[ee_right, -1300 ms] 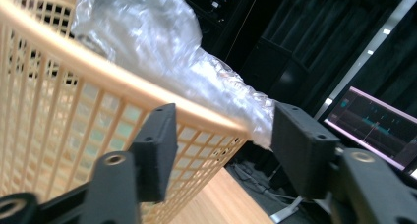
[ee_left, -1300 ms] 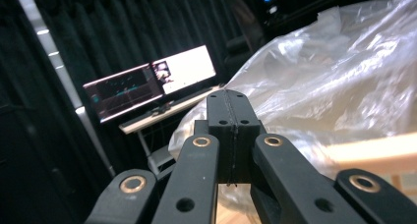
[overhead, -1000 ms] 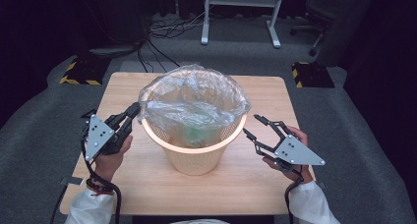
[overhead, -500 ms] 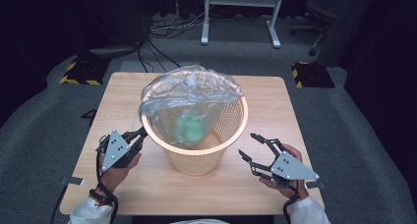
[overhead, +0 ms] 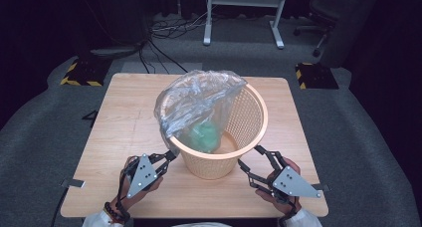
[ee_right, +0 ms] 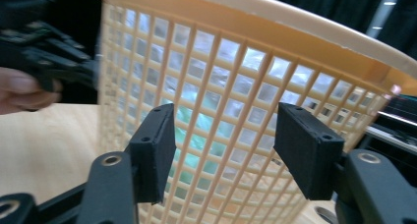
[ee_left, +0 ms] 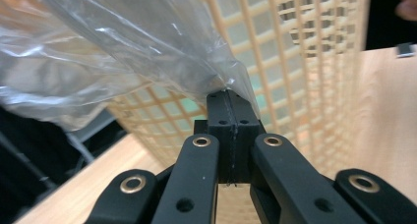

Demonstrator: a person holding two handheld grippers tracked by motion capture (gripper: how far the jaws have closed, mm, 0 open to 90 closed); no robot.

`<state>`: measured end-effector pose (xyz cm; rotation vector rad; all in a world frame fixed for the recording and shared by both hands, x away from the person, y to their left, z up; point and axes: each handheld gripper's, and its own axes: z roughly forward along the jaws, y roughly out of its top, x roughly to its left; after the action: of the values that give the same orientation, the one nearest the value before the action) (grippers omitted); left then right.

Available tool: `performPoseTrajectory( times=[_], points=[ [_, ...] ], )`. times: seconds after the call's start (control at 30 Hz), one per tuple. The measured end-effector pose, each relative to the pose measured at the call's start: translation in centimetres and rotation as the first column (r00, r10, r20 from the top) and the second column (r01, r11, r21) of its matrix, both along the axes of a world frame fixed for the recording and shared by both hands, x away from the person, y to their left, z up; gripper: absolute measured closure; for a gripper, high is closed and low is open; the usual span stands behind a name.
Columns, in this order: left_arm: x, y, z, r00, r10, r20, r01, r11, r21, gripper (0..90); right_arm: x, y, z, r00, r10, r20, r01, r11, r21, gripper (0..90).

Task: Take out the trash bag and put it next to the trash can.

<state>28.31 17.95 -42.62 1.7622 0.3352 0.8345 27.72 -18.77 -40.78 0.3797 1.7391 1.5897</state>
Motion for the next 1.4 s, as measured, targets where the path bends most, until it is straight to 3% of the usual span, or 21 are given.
performPoseTrajectory(
  times=[0.17, 0.23, 0.3, 0.37, 0.5, 0.6, 0.7, 0.77, 0.9, 1.03, 1.27, 1.33, 1.4],
  points=[
    [-0.1, -1.7, -0.4, 0.9988, -0.047, -0.013, 0.047, 0.9986, 0.024, 89.9, 1.5, -0.4, 0.2, 0.9953, -0.096, -0.010, 0.096, 0.995, 0.001, 42.3],
    [-0.1, -2.4, -0.5, 0.9983, -0.059, -0.006, 0.059, 0.9977, 0.033, 89.9, 2.2, -0.3, 0.3, 0.9869, -0.161, -0.015, 0.161, 0.987, -0.007, 42.4],
    [-0.1, -3.1, -0.5, 0.9972, -0.075, -0.009, 0.075, 0.9967, 0.033, 89.9, 2.6, -0.3, 0.2, 0.9834, -0.178, -0.034, 0.178, 0.984, 0.003, 42.6],
    [-0.2, -3.7, -0.4, 0.9967, -0.081, 0.004, 0.081, 0.9959, 0.040, 89.9, 2.4, -0.3, 0.0, 0.9827, -0.183, -0.025, 0.184, 0.983, 0.008, 43.8],
    [-0.2, -4.8, -0.3, 0.9942, -0.107, 0.005, 0.107, 0.9937, 0.035, 89.9, 1.0, 0.1, 0.0, 0.9953, -0.089, 0.039, 0.088, 0.995, 0.040, 48.3],
    [-0.2, -5.6, -0.3, 0.9926, -0.121, 0.013, 0.120, 0.9922, 0.033, 89.9, 0.0, 1.1, 0.3, 0.9976, -0.019, 0.066, 0.015, 0.999, 0.052, 49.8],
    [-0.1, -6.1, -0.4, 0.9908, -0.135, 0.005, 0.135, 0.9906, 0.024, 89.9, -0.7, 2.6, 0.2, 0.9949, 0.052, 0.086, -0.057, 0.997, 0.052, 52.8],
    [-0.1, -6.4, -0.4, 0.9896, -0.144, 0.007, 0.143, 0.9893, 0.026, 89.9, -0.9, 3.8, 0.2, 0.9912, 0.105, 0.080, -0.108, 0.994, 0.031, 53.9],
    [-0.1, -6.9, -0.5, 0.9861, -0.166, 0.004, 0.166, 0.9860, 0.020, 89.9, -0.9, 5.7, 0.3, 0.9821, 0.176, 0.067, -0.179, 0.983, 0.035, 56.0],
    [-0.3, -7.1, -0.6, 0.9842, -0.177, 0.003, 0.177, 0.9840, 0.023, 89.9, -0.5, 7.3, 0.8, 0.9760, 0.209, 0.061, -0.212, 0.976, 0.048, 61.1],
    [-0.9, -6.5, -0.5, 0.9781, -0.208, 0.014, 0.207, 0.9776, 0.039, 87.4, 0.6, 9.3, 0.8, 0.9777, 0.204, 0.050, -0.205, 0.979, 0.004, 85.3],
    [-1.2, -5.8, -0.3, 0.9749, -0.222, 0.006, 0.222, 0.9749, 0.011, 78.7, 0.8, 9.5, 0.7, 0.9773, 0.205, 0.051, -0.205, 0.979, -0.006, 89.1],
    [-1.5, -4.7, 0.0, 0.9705, -0.241, -0.004, 0.241, 0.9693, -0.051, 61.3, 0.8, 9.7, 0.8, 0.9771, 0.204, 0.060, -0.203, 0.979, -0.027, 89.6]
  ],
)
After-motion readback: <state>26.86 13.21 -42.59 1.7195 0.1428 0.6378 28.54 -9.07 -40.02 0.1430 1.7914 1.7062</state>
